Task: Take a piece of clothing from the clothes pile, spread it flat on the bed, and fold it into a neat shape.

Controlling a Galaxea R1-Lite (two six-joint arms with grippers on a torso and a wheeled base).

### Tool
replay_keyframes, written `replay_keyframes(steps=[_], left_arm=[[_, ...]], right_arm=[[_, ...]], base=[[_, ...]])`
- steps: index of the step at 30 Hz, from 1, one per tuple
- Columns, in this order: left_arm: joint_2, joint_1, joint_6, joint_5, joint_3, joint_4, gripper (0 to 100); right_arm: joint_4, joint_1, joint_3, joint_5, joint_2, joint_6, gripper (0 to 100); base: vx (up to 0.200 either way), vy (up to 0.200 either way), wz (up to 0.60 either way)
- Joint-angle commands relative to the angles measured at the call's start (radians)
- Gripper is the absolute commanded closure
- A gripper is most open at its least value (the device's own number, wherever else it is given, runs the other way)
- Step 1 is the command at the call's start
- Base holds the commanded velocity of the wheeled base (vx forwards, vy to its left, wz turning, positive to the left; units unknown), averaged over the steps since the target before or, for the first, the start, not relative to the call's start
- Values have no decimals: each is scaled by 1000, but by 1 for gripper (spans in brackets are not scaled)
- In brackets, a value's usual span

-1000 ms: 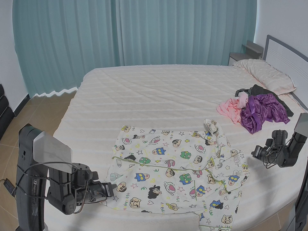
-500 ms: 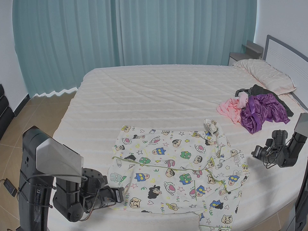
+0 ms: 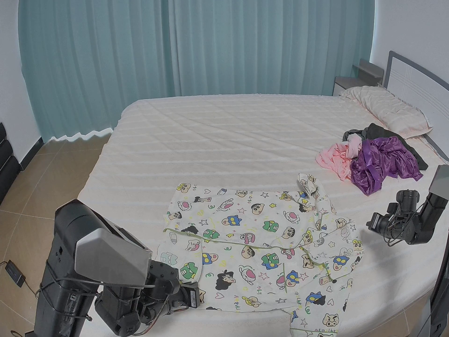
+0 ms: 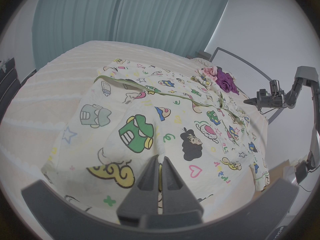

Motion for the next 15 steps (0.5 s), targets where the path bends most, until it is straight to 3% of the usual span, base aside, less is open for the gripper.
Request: replay_keyframes(steps=[1, 2, 3, 15], left_arm=[[20, -9, 0, 1, -2, -2, 100], [22, -12, 0, 1, -1, 0, 100], [25, -20, 0, 1, -1, -2, 0], [33, -60, -5, -4, 36, -23, 0]], right_arm=[[0, 0, 1, 1, 1, 0, 100], [0, 0, 1, 1, 1, 0, 100], [0, 0, 1, 1, 1, 0, 100], [0, 0, 1, 1, 2, 0, 100]], base=[[0, 0, 0], [0, 0, 0], [0, 0, 0], [0, 0, 0]])
